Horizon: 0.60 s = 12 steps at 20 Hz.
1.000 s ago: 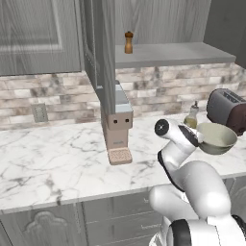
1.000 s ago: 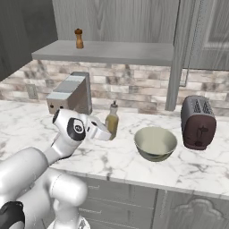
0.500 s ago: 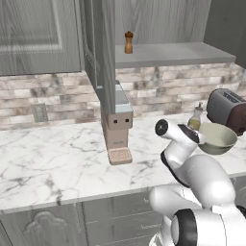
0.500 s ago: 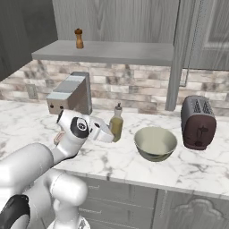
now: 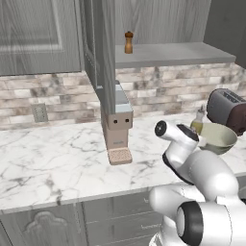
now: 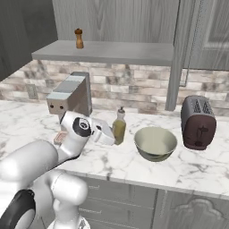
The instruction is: Retrieve the bottle and the shaker from the cabinet and place them next to the mixing bowl on the counter. Then add garlic from the fridge to the mixing bowl.
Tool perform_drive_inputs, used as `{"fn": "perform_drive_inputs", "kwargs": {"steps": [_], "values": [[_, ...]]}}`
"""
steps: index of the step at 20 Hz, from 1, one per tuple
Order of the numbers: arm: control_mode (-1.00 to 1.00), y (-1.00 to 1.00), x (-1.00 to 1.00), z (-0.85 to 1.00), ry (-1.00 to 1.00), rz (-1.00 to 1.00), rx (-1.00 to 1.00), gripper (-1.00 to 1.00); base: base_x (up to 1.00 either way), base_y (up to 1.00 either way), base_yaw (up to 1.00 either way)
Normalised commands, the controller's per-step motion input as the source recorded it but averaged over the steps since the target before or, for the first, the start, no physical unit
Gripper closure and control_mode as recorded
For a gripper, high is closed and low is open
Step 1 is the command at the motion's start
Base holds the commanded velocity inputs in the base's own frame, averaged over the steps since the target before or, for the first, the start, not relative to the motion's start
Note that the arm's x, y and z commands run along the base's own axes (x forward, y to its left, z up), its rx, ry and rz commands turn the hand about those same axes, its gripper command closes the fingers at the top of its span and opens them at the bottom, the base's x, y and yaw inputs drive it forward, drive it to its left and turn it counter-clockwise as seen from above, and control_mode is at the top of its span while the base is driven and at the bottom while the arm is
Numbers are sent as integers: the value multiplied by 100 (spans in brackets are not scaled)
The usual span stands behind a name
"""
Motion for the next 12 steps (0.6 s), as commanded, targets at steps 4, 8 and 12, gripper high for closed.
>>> {"fn": "perform_drive_inputs", "kwargs": {"steps": [4, 8, 12], "values": [[-100, -10, 0, -37, 0, -8, -9, 100, 0, 0, 0], [-100, -1, 0, -25, 0, -6, -16, 100, 0, 0, 0], [-100, 0, 1, -15, 0, -3, -14, 100, 0, 0, 0]]}}
